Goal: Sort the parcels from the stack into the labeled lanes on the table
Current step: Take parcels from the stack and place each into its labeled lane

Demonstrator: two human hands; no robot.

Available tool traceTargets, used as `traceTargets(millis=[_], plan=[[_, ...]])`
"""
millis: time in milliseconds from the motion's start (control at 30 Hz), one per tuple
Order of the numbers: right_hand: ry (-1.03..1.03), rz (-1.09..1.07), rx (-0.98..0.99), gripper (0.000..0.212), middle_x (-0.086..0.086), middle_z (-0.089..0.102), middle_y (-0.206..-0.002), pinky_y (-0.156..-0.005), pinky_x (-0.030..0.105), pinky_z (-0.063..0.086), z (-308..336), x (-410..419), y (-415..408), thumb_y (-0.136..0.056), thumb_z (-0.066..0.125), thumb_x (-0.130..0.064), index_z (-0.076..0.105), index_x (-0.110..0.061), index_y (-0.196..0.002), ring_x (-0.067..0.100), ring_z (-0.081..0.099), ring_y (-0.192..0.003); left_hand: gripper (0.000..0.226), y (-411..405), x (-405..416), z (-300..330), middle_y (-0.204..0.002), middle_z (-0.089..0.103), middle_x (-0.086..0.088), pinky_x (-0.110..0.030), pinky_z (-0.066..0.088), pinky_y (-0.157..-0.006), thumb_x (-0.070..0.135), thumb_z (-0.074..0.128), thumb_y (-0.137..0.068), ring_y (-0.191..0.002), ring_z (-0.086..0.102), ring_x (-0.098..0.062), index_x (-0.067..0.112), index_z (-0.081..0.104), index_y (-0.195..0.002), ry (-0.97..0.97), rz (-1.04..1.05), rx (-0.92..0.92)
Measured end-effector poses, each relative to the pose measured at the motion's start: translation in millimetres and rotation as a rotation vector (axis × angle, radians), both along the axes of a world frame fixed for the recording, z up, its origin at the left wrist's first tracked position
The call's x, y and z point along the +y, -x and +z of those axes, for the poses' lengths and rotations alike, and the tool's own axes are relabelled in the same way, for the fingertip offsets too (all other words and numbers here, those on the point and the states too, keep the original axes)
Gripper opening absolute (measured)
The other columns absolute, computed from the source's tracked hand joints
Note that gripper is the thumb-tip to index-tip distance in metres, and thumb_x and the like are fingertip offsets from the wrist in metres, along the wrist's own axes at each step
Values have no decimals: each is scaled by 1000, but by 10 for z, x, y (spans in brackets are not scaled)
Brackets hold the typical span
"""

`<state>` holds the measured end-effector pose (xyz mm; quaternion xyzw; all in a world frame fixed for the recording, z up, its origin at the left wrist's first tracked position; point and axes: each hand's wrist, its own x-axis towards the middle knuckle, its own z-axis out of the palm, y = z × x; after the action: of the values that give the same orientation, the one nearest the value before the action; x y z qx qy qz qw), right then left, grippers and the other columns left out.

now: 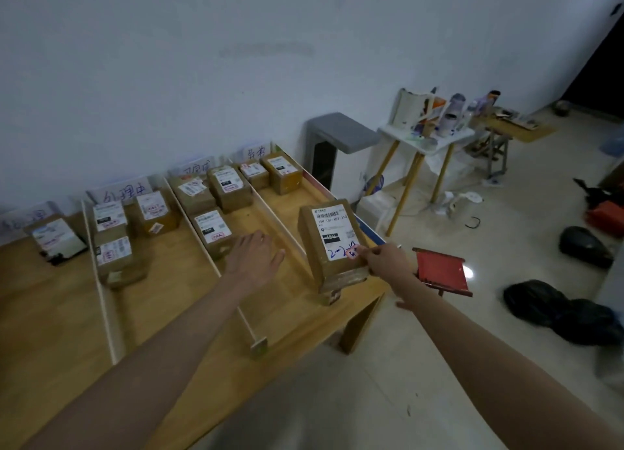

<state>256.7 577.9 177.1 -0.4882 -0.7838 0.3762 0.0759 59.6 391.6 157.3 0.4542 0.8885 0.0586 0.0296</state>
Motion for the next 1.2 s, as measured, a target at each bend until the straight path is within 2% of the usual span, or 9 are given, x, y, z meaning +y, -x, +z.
traceTargets(millis=[233,367,433,567,667,767,833,1000,1200], plan=[[-7,59,1,48,16,72,-84,-76,40,56,-47,726,149,-96,58,-46,75,-3,-83,27,69,-78,52,-56,493,29,-134,53,-9,-40,35,-107,47,35,-101,-123,50,-29,12,50,-136,17,88,15],[-11,103,1,42,2,63,-63,-52,27,44,-141,1017,439,-96,58,-44,70,-13,-70,17,60,-59,51,146,701,-21,-133,53,-8,-38,32,-108,47,34,-102,-123,50,-26,13,49,-137,32,136,30],[-19,133,-30,43,0,60,-60,-47,24,36,-197,1159,630,-97,58,-45,70,-13,-72,14,56,-55,51,270,816,-80,-133,53,-9,-38,31,-110,47,35,-102,-123,50,-26,13,48,-137,39,162,26],[-20,165,-63,45,4,65,-71,-46,24,34,-369,1491,1094,-96,58,-45,75,-5,-88,13,57,-60,50,579,1113,-254,-135,52,-8,-38,27,-114,45,35,-101,-127,48,-24,13,48,-138,36,223,-5],[15,196,-64,43,3,67,-74,-48,22,39,-538,1733,1506,-96,59,-44,75,-5,-93,12,60,-61,51,848,1332,-384,-137,51,-8,-39,25,-116,44,35,-101,-129,46,-24,12,47,-139,48,269,-41],[44,252,-99,46,9,71,-78,-61,33,53,-745,1967,1999,-96,59,-45,75,-2,-91,23,68,-70,51,1163,1530,-555,-137,51,-6,-39,25,-116,44,35,-101,-129,45,-23,11,47,-138,62,309,-73],[80,280,-103,43,11,72,-83,-70,37,56,-893,2066,2302,-96,59,-44,73,-3,-90,26,70,-77,51,1361,1616,-674,-136,51,-6,-38,28,-114,44,37,-100,-128,45,-23,12,47,-138,75,347,-101],[159,352,-143,39,5,67,-71,-67,36,55,-1268,2217,2845,-96,61,-42,64,-15,-67,19,63,-66,52,1721,1737,-963,-134,53,-7,-38,28,-114,46,38,-100,-125,49,-22,12,48,-138,101,417,-127],[271,366,-156,36,5,71,-84,-71,33,56,-1554,2365,3270,-96,60,-41,72,-8,-90,20,68,-79,53,1942,1809,-1218,-139,50,-5,-38,25,-116,49,35,-100,-130,46,-21,15,46,-140,121,468,-162]])
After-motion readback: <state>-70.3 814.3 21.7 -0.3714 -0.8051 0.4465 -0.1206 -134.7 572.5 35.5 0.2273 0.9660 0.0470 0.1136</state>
